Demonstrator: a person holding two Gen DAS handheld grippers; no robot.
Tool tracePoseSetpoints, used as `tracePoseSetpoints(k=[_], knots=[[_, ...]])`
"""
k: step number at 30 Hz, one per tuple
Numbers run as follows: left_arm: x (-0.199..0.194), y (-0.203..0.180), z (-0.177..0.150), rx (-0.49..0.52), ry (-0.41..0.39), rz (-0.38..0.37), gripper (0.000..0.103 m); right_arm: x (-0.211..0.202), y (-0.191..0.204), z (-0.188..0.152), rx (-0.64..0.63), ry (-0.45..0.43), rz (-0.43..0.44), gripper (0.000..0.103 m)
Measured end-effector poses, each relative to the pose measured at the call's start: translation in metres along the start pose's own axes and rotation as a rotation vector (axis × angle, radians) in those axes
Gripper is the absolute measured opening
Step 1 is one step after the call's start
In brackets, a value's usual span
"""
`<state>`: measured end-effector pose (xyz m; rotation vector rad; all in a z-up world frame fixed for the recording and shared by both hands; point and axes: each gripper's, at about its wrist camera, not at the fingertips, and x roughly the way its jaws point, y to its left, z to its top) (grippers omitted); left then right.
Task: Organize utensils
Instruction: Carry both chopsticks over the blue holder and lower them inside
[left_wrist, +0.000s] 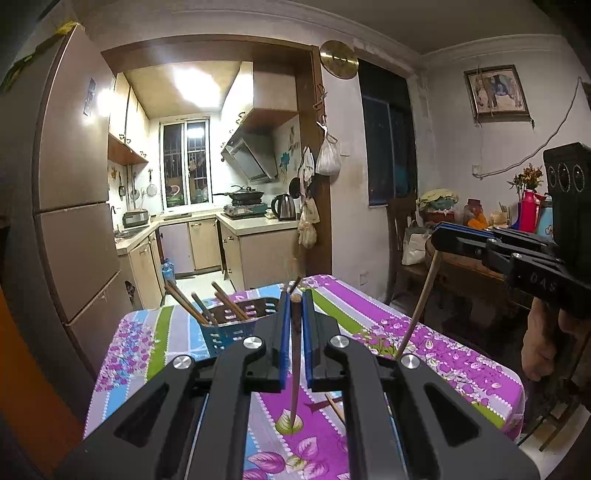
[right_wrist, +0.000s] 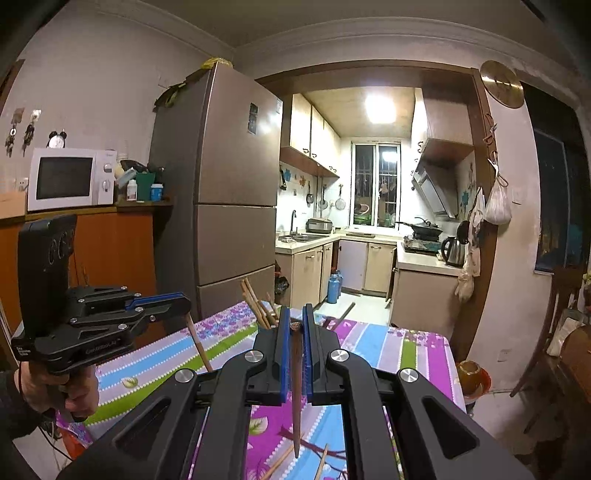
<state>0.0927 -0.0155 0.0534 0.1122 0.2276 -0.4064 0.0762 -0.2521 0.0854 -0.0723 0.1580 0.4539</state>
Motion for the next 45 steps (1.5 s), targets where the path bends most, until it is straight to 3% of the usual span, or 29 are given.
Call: tracePoseSetpoints(k=[13, 23, 29, 45], knots=[[0.0, 0.046, 0.092, -0.044, -0.084, 0.06, 0.005, 0.029, -0.022, 0.093, 0.026, -0.06, 0.024, 0.008], [0.025, 0.077, 0.156, -0.069, -0.168, 0.119, 0.005, 0.087, -0.029, 0.156, 0.007, -0.106, 0.033, 0.008], [0.062, 0.092, 0.155, -0.088, -0.157, 0.116, 0.005, 0.137, -0.036, 0.163, 0.009, -0.08, 0.04, 0.008], [0.136, 0.121, 0.117, -0.114, -0.043, 0.106, 0.005, 0.234, -0.054, 0.117, 0.063, 0.021, 0.066, 0.008]])
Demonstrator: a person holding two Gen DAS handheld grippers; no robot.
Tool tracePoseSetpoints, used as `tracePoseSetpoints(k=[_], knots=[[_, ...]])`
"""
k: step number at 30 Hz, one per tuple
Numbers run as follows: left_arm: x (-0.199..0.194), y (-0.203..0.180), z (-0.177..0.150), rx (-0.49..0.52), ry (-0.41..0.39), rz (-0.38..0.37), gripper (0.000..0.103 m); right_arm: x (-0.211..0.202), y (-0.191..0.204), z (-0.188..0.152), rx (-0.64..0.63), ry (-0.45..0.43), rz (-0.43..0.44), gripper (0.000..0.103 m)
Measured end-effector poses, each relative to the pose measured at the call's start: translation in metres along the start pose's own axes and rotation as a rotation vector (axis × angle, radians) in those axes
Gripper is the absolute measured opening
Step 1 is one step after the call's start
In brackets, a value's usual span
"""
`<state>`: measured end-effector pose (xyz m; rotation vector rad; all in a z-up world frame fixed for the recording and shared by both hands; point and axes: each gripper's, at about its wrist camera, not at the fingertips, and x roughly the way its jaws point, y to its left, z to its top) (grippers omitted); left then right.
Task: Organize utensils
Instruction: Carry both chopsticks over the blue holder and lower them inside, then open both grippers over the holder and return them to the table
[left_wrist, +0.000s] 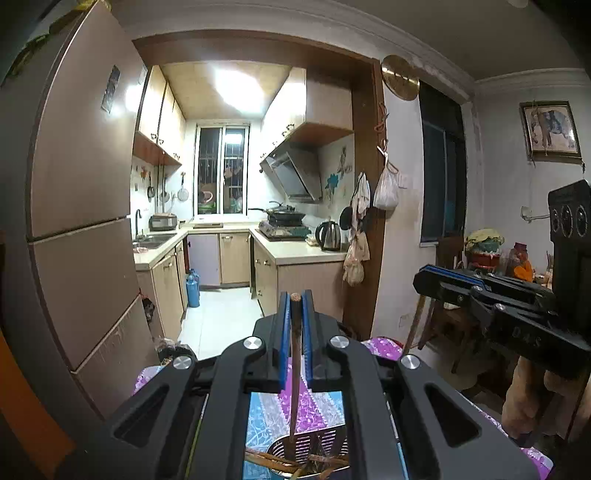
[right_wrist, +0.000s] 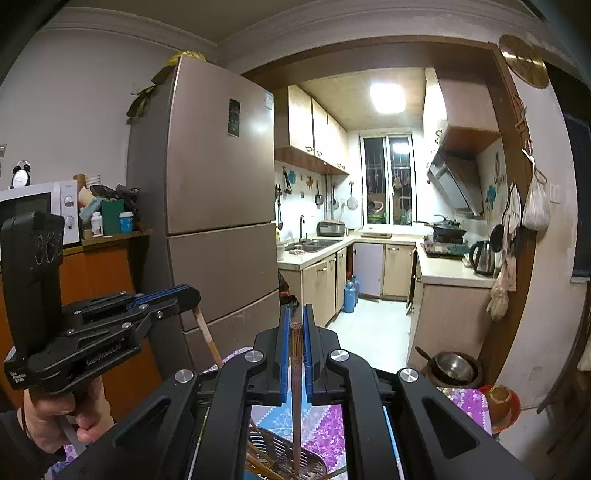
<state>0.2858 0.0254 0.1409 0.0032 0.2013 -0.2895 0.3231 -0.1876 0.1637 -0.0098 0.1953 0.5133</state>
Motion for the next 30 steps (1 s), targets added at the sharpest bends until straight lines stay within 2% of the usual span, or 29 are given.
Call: tracePoseSetpoints(k=[21, 22, 24, 30], knots=[[0.028, 0.015, -0.024, -0.023, 0.098, 0.008, 0.005, 0.04, -0.006, -0.026, 0.022, 0.067, 0.012, 0.008], [0.027, 0.016, -0.023, -0.026, 0.097, 0.01, 0.006, 0.04, -0.006, -0.026, 0.022, 0.07, 0.011, 0.009], [0.025, 0.016, -0.022, -0.025, 0.092, 0.013, 0.006, 0.038, -0.005, -0.025, 0.021, 0.062, 0.011, 0.021], [0.012, 0.012, -0.015, -0.016, 0.073, 0.022, 0.006, 0.02, 0.002, -0.013, 0.003, 0.027, 0.015, 0.026]])
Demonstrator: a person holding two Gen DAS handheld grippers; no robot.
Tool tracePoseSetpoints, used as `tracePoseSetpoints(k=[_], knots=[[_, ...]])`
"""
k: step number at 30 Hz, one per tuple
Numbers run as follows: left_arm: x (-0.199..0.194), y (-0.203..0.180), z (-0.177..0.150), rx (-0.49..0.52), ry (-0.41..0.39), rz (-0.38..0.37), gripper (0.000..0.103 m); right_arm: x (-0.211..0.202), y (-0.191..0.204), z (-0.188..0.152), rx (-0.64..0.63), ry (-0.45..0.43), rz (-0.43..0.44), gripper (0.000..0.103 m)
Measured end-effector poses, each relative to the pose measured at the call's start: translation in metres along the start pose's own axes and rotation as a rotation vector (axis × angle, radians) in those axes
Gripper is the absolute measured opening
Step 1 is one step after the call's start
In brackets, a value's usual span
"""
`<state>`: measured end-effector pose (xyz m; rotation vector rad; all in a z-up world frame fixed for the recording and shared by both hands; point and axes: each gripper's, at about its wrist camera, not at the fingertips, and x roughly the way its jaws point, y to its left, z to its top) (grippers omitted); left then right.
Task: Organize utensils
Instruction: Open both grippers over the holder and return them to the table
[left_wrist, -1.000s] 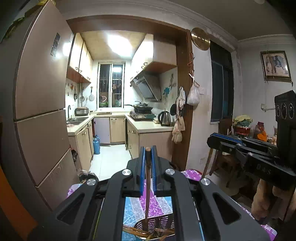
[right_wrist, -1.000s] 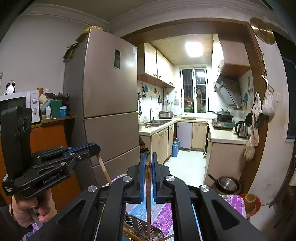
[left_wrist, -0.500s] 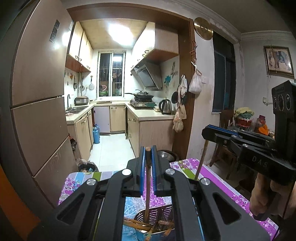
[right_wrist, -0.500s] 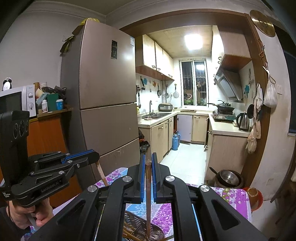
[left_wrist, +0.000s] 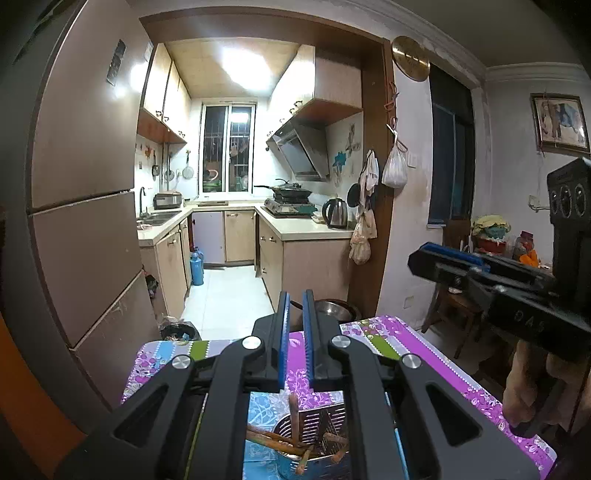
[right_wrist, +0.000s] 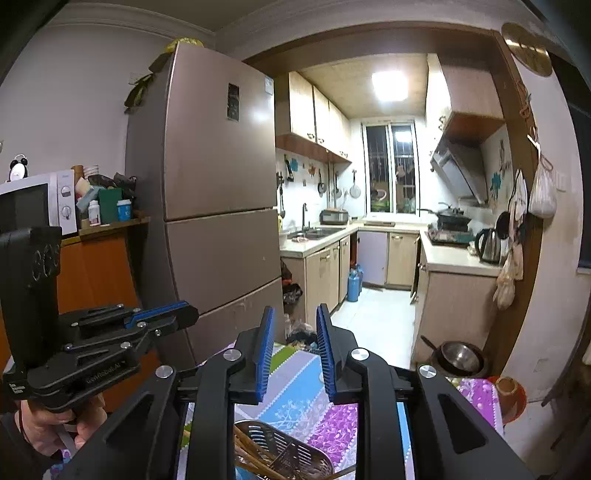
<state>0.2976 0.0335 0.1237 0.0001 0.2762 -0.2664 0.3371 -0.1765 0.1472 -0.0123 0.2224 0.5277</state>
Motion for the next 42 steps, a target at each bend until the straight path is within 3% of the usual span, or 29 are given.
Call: tracePoseSetpoints(k=[5, 8, 10, 12, 15, 21, 24, 28, 31, 36, 42], knots=[[-0.022, -0.005, 0.004, 0.006, -0.026, 0.002, 0.007, -0.034, 0.011, 0.013, -0.017, -0.048, 0.005, 0.031], [-0.05, -0.012, 0.003, 0.032, -0.069, 0.019, 0.028, -0.067, 0.016, 0.016, -0.025, -0.076, 0.007, 0.037], [-0.079, -0.02, -0.004, 0.049, -0.111, 0.031, 0.051, -0.104, 0.021, 0.01, -0.028, -0.098, 0.004, 0.043], [-0.107, -0.03, -0.018, 0.076, -0.142, 0.028, 0.059, -0.141, 0.022, -0.005, -0.02, -0.114, 0.001, 0.056], [-0.146, -0.05, -0.052, 0.127, -0.157, 0.015, 0.068, -0.201, 0.027, -0.046, -0.014, -0.12, -0.009, 0.059], [-0.196, -0.093, -0.155, 0.161, -0.088, -0.05, 0.07, -0.291, 0.042, -0.177, 0.02, -0.041, -0.093, 0.058], [-0.195, -0.114, -0.21, 0.149, -0.008, -0.072, 0.07, -0.315, 0.047, -0.251, 0.109, 0.038, -0.123, 0.042], [-0.179, -0.137, -0.274, 0.128, 0.133, -0.105, 0.07, -0.319, 0.063, -0.336, 0.152, 0.149, -0.165, 0.031], [-0.171, -0.147, -0.315, 0.11, 0.193, -0.092, 0.07, -0.31, 0.07, -0.369, 0.149, 0.184, -0.183, 0.029], [-0.171, -0.155, -0.344, 0.111, 0.219, -0.072, 0.069, -0.289, 0.08, -0.39, 0.11, 0.214, -0.172, 0.024], [-0.169, -0.176, -0.354, 0.141, 0.226, -0.092, 0.054, -0.28, 0.077, -0.395, 0.1, 0.226, -0.19, 0.016]])
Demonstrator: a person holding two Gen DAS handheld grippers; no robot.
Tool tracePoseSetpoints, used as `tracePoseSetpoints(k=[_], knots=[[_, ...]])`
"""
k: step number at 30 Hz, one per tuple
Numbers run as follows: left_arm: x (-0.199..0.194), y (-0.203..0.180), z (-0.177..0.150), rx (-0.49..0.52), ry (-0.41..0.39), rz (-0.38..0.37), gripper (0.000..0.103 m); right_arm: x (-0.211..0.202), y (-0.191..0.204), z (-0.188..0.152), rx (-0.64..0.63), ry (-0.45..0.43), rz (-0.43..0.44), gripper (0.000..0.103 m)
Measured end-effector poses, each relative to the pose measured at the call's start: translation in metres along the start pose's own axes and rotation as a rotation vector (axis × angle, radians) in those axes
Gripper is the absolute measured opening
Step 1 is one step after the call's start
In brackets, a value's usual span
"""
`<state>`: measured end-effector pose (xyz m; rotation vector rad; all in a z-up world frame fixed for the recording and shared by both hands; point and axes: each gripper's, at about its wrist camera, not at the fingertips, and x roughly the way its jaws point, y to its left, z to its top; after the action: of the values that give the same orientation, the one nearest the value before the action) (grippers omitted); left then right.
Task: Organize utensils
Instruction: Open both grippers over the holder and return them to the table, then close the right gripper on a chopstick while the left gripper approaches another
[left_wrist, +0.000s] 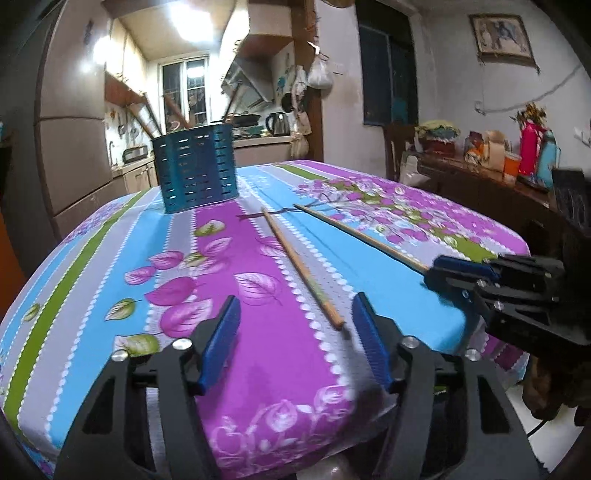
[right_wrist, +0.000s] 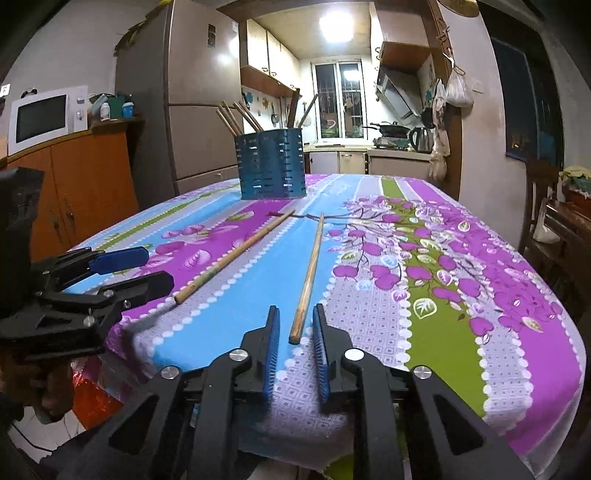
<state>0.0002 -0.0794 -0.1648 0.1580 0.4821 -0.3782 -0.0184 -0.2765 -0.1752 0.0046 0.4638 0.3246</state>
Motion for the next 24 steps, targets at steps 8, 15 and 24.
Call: tracePoseSetpoints(k=[8, 15, 24], knots=[[0.01, -0.011, -0.004, 0.016, 0.008, -0.012, 0.029, -0.006, -0.003, -0.001, 0.009, -0.02, -0.017, 0.009], [0.01, -0.022, -0.007, 0.027, 0.004, -0.028, 0.016, -0.007, -0.006, -0.005, 0.019, -0.018, 0.012, 0.009], [0.01, -0.023, -0.013, 0.0, -0.034, -0.009, 0.017, -0.008, -0.006, -0.009, 0.016, -0.038, 0.028, 0.009]])
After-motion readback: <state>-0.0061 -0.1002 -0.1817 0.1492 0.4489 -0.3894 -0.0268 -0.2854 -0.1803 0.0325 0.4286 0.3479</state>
